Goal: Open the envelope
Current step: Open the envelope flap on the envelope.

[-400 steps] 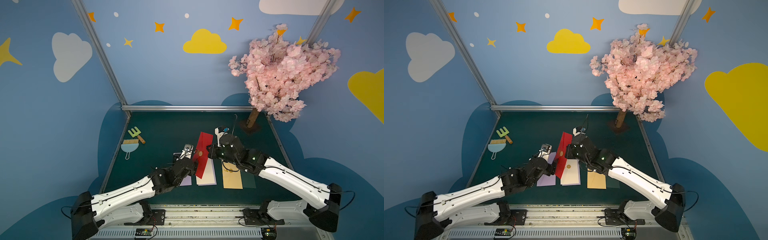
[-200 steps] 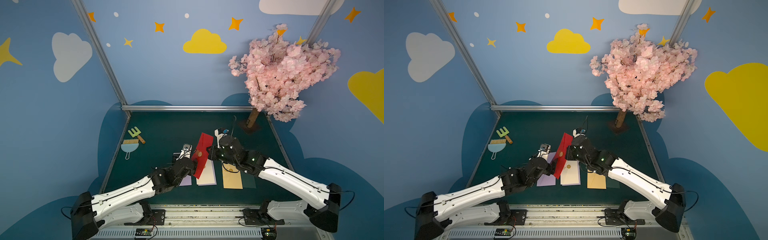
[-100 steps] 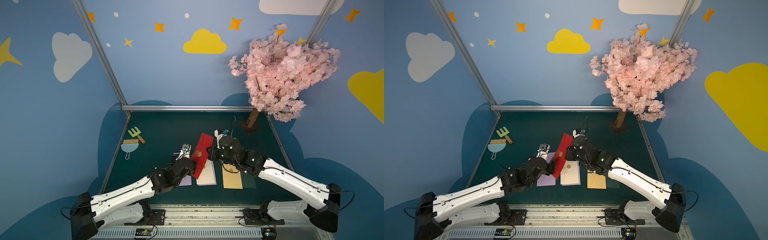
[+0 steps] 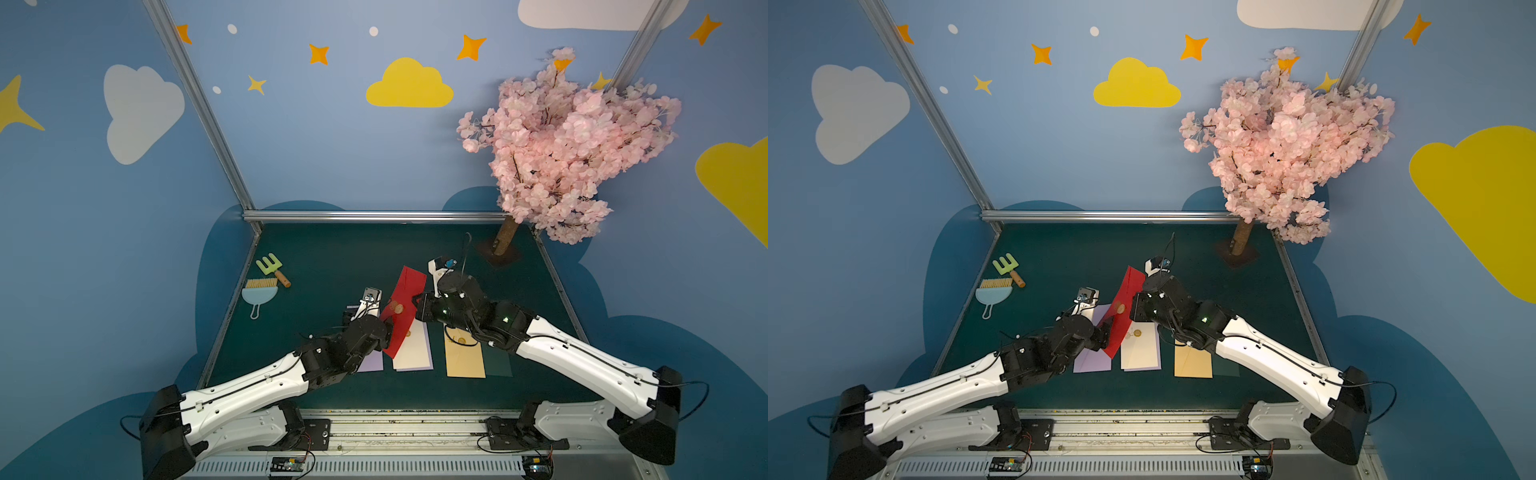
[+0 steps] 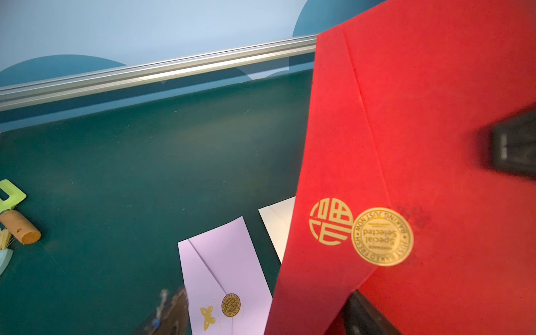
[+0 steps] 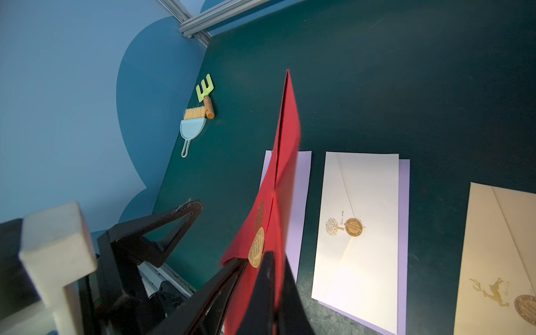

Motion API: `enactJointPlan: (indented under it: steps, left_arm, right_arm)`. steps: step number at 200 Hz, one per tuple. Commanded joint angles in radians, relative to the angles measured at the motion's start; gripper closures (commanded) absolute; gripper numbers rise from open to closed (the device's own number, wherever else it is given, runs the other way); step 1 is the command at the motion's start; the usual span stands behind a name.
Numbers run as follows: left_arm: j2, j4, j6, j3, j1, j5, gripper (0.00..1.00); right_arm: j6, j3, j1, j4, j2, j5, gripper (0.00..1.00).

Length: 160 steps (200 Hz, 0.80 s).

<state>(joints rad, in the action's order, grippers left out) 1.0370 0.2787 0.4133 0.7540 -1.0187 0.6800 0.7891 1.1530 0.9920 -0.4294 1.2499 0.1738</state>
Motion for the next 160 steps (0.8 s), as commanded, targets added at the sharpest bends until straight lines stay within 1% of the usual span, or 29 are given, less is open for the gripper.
enactJointPlan:
  steps: [1,160]
  left_arm:
    - [-0.024,-0.01,0.016,-0.015,0.009,0.023,0.17]
    - [-0.059,-0.001,0.033,-0.039,0.029,0.016,0.16]
  right_arm:
    - [0.002,-0.016,0.012,-0.002,-0.006,-0.016,1.0]
    - [-0.001,-0.022,0.013,0.012,0.0,-0.041,1.0]
